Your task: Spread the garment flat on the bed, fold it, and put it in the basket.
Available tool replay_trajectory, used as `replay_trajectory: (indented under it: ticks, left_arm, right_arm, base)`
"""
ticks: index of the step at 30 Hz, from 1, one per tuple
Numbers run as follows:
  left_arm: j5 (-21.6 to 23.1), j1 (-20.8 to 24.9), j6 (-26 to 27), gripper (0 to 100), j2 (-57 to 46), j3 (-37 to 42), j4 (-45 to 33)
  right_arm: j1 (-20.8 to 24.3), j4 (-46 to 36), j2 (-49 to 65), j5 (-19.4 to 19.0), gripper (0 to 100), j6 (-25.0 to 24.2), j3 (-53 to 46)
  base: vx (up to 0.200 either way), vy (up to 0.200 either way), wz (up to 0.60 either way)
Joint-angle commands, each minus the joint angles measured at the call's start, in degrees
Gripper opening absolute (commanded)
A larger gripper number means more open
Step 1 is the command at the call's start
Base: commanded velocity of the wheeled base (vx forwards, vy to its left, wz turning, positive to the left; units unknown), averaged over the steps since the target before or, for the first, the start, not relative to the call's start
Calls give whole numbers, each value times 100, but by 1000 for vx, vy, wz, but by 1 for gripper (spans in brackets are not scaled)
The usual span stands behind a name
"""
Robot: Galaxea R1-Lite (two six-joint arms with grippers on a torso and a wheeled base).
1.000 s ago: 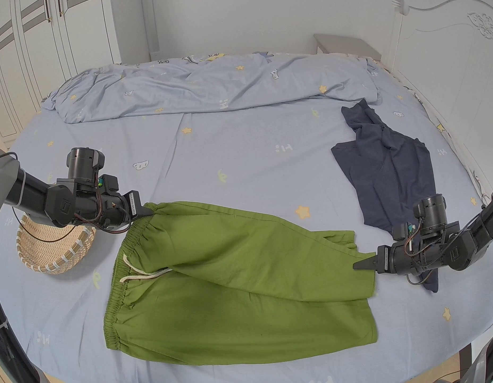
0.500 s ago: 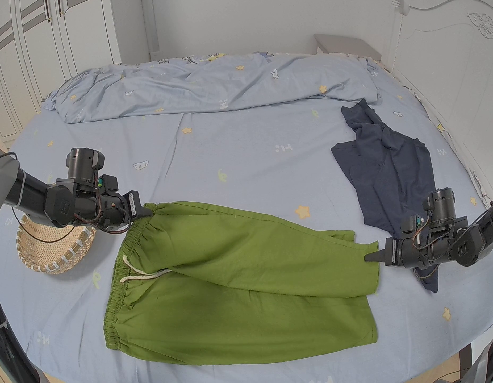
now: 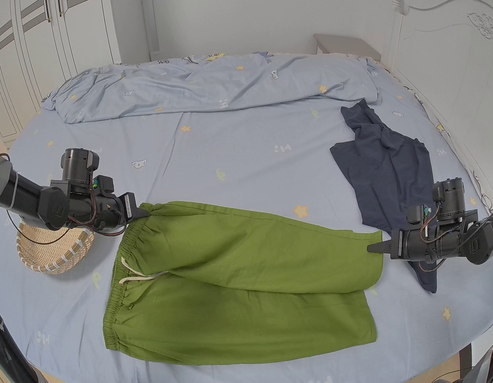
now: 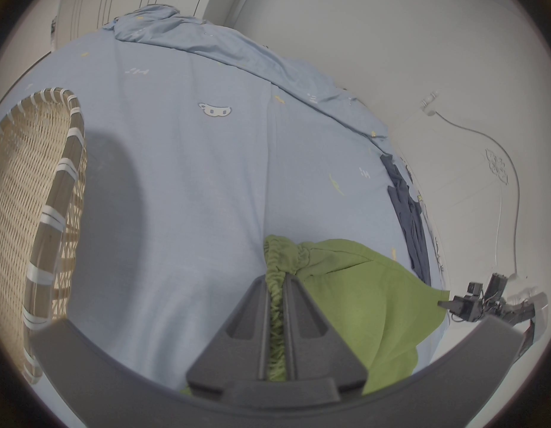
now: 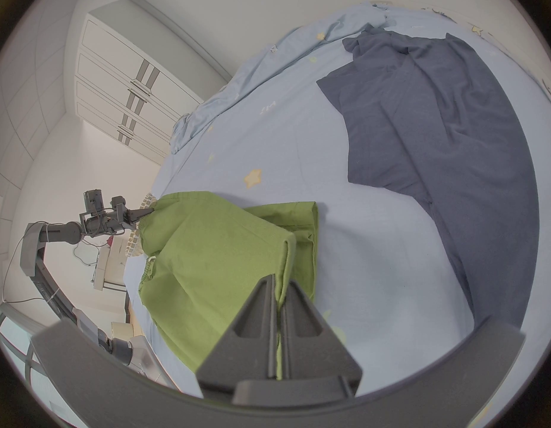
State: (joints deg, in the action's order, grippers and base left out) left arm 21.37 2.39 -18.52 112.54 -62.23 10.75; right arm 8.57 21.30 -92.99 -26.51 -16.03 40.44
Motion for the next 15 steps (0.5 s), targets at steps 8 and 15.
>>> replay_trajectory:
  ticks: [8,15]
  left_arm:
    - [43,34,243,100,189,89,-12]
    - [43,104,226,100,233,89,-12]
  right_arm:
    - [4,6,70,-3,0,3,-9]
    - [13,6,70,-3,0,3,-9]
  base:
    - [0,0,0]
    - [0,0,0]
